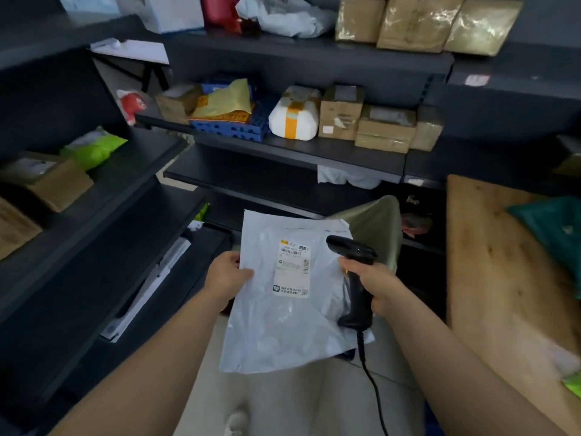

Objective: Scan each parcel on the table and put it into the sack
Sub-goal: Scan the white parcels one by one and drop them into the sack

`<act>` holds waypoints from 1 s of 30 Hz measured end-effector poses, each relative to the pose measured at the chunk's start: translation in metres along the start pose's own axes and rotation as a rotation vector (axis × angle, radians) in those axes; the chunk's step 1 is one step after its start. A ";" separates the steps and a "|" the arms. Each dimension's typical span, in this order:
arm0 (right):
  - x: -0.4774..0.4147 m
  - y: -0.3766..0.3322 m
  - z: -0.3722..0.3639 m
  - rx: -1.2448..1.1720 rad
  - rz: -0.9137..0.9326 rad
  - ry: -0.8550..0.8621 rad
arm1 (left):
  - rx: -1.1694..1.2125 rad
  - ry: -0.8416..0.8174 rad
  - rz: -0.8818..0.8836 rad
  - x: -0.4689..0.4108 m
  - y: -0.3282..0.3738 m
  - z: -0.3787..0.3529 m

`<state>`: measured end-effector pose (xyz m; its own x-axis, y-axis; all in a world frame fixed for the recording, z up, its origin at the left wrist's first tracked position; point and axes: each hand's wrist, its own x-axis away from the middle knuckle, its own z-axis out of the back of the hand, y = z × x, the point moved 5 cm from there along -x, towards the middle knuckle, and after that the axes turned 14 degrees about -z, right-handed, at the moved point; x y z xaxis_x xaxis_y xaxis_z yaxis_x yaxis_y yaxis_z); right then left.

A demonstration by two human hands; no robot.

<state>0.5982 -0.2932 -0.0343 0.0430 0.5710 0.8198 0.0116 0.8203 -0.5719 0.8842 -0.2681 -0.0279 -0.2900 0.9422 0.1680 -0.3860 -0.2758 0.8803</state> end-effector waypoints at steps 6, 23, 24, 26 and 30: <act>-0.050 -0.006 -0.017 -0.086 -0.054 0.194 | -0.016 -0.216 0.052 -0.089 -0.033 -0.031; -0.235 -0.010 0.008 -0.228 -0.247 0.406 | -0.270 -0.627 0.008 -0.264 -0.108 -0.195; -0.245 -0.007 0.009 -0.232 -0.259 0.416 | -0.300 -0.677 0.004 -0.272 -0.119 -0.205; -0.265 0.001 0.013 -0.243 -0.279 0.451 | -0.389 -0.755 0.004 -0.286 -0.142 -0.222; -0.296 0.015 0.019 -0.275 -0.287 0.537 | -0.358 -0.867 0.075 -0.302 -0.174 -0.251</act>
<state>0.5669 -0.4488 -0.2848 0.4912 0.1767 0.8530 0.3483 0.8577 -0.3782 0.8194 -0.5520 -0.3433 0.3727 0.6930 0.6172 -0.6811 -0.2475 0.6891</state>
